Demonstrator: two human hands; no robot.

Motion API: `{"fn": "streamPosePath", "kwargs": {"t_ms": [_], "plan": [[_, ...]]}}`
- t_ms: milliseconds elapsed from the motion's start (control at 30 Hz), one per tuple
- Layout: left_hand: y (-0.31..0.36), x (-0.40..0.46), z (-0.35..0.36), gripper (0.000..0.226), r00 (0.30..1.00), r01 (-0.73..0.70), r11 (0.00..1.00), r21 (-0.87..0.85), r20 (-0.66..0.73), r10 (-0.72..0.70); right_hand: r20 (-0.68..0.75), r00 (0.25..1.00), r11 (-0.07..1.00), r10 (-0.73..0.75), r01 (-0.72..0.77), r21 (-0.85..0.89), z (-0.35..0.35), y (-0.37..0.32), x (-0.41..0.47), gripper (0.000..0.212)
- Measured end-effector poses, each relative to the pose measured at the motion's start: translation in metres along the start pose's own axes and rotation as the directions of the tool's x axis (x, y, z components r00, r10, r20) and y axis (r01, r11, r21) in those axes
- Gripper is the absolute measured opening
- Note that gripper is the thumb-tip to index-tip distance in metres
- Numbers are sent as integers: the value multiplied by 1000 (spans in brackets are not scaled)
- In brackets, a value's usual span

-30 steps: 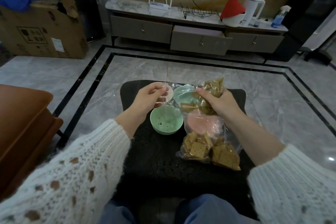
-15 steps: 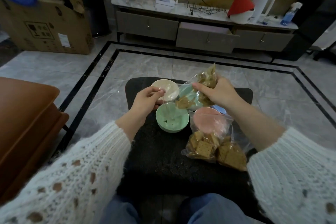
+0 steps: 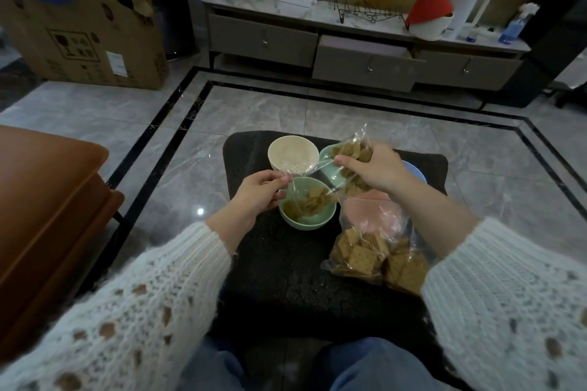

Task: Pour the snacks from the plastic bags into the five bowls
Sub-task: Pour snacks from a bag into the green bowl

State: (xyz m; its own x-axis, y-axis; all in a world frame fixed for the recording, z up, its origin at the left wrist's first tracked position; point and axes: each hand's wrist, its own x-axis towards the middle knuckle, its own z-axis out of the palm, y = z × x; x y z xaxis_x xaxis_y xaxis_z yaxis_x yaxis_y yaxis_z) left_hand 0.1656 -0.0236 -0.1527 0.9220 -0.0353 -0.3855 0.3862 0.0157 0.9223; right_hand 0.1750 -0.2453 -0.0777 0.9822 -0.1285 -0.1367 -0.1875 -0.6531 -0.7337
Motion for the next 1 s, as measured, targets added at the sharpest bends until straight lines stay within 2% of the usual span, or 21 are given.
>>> {"fn": "streamPosePath", "kwargs": {"t_ms": [233, 400, 467, 567, 633, 867, 1000], "plan": [[-1, -3, -2, 15, 1000, -2, 999, 32, -9, 3, -1, 1000, 999, -31, 31, -15, 1, -1, -4, 40], [5, -5, -2, 9, 988, -136, 986, -100, -83, 128, 3, 991, 989, -132, 132, -64, -14, -18, -5, 35], [3, -7, 0, 12, 993, -94, 994, -61, -71, 89, 29, 990, 988, -140, 141, -66, -14, -19, -5, 32], [-5, -9, 2, 16, 997, 52, 999, -4, -49, -52, 57, 994, 993, -97, 100, -69, -5, -8, -6, 26], [-7, -10, 3, 14, 996, 80, 997, -4, -29, -80, 51, 996, 996, -73, 75, -45, 0, -1, -7, 27], [-2, -11, 4, 15, 997, 77, 997, 21, -30, -76, 58, 997, 999, -46, 47, -21, 1, 4, -6, 26], [5, -12, 6, 14, 997, -44, 999, -16, -70, 42, 6, 999, 998, -54, 54, 20, -5, 0, -3, 23]]}}
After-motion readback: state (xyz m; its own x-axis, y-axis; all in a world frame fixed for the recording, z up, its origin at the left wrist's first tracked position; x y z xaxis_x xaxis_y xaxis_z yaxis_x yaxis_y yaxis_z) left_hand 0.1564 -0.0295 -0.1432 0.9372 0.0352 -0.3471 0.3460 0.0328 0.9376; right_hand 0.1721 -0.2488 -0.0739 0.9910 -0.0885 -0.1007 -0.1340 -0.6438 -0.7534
